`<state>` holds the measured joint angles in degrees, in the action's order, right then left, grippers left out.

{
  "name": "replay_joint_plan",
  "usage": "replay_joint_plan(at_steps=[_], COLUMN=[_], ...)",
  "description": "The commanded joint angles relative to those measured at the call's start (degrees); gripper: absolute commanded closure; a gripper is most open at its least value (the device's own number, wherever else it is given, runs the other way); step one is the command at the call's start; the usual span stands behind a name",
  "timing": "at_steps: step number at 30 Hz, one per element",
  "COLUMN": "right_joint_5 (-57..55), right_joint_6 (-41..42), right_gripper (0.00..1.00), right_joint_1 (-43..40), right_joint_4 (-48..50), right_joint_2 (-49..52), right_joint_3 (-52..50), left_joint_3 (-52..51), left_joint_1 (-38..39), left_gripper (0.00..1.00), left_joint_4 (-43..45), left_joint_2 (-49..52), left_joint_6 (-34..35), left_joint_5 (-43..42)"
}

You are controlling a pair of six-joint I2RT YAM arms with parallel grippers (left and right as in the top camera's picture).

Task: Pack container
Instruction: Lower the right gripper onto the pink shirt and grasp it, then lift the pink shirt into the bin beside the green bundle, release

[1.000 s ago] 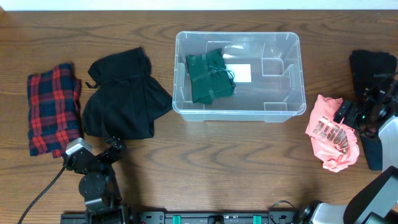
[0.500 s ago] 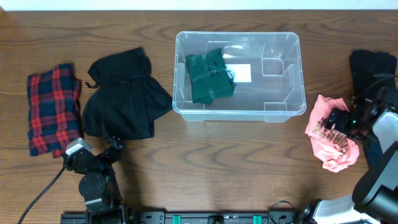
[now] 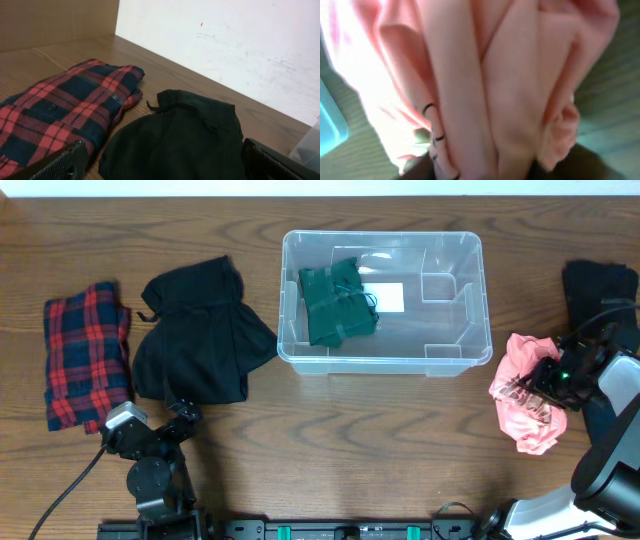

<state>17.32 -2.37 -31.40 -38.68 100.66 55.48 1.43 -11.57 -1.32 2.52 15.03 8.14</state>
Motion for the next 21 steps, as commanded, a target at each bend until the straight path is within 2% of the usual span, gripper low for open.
replay_joint_plan(at_steps=[1,3,6,13,17,21], right_joint_5=[1.62,1.70,4.22,11.26,15.28,15.54], right_joint_6=[0.85,3.26,4.04,4.07,6.03,10.43], right_gripper=[0.84,0.93,0.98,0.99,0.99,0.99], right_joint_1=[-0.15,-0.15,-0.13,1.90,6.23,13.84], right_joint_4=[-3.52,-6.84,-14.27,-28.13,-28.76,-23.96], right_joint_2=[1.42,1.11,0.46,-1.46,-3.69,-5.73], right_joint_3=[1.16,4.11,11.63,33.29,40.98,43.85], left_joint_3=[-1.16,-1.16,-1.16,-1.16,-1.16,-1.16], left_joint_1=[0.09,0.09,0.09,0.09,0.09,0.09], left_gripper=[0.02,0.02,0.02,0.02,0.02,0.02], left_joint_4=[-2.08,-2.08,-2.08,-2.08,-2.08,-2.10], left_joint_2=[-0.02,-0.02,-0.02,-0.02,-0.02,-0.02], left_joint_6=[0.02,0.02,0.02,0.02,0.02,0.02], left_joint_5=[1.55,1.55,1.55,1.55,1.55,1.55])
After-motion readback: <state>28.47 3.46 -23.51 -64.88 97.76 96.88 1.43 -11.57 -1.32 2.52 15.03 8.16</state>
